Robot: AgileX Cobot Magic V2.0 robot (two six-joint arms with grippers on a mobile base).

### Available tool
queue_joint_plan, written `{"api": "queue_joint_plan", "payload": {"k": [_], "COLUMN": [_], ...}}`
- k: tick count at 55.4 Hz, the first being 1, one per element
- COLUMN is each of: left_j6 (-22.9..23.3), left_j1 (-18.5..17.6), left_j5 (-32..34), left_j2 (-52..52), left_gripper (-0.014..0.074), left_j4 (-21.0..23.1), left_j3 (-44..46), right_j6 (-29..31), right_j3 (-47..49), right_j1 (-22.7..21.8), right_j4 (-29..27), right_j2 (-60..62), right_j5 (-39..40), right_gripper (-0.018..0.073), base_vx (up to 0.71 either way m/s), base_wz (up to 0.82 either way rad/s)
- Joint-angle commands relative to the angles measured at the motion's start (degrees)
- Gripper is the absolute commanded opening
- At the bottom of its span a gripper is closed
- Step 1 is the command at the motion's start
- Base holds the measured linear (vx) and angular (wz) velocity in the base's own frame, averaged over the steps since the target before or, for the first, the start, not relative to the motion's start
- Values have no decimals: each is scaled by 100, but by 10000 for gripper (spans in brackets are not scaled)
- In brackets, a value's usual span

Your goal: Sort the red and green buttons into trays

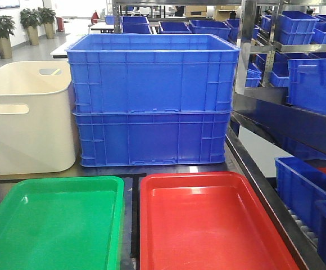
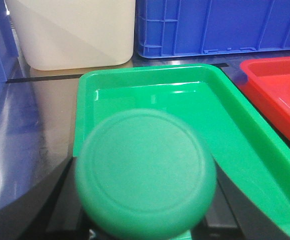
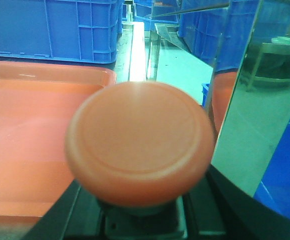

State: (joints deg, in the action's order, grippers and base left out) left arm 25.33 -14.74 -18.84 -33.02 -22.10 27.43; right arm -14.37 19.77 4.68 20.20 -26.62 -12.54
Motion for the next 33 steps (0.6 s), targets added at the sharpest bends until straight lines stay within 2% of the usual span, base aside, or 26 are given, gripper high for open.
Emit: {"api": "queue_joint_plan", "payload": {"k": [1, 11, 19, 23, 29, 33], "left_j6": [52, 72, 72, 72, 72, 67], "left_j1": [-49, -54, -54, -54, -54, -54], "left_j5": [507, 754, 1145, 1451, 2042, 2504], "left_j2": [1, -37, -320, -574, -1051, -1412], "left_gripper": [-1, -1, -1, -1, -1, -1], "left_j4": [-26, 148, 128, 128, 128, 123], "left_j3": [153, 153, 153, 153, 153, 153], "right_j6": [-1, 5, 49, 117, 105, 84], "right_j3": [170, 170, 170, 170, 198, 331], "right_j1": [-13, -13, 27, 229, 799, 1188], "right_j4": [0, -356, -368, -135, 487, 618], "right_j2": [-34, -127, -668, -1066, -1811, -2388], "right_j5": [534, 933, 1744, 2243, 2996, 3327], "right_gripper": [-9, -8, -7, -6, -6, -6], "base_vx": [0, 0, 0, 0, 0, 0], "base_wz": [0, 0, 0, 0, 0, 0]}}
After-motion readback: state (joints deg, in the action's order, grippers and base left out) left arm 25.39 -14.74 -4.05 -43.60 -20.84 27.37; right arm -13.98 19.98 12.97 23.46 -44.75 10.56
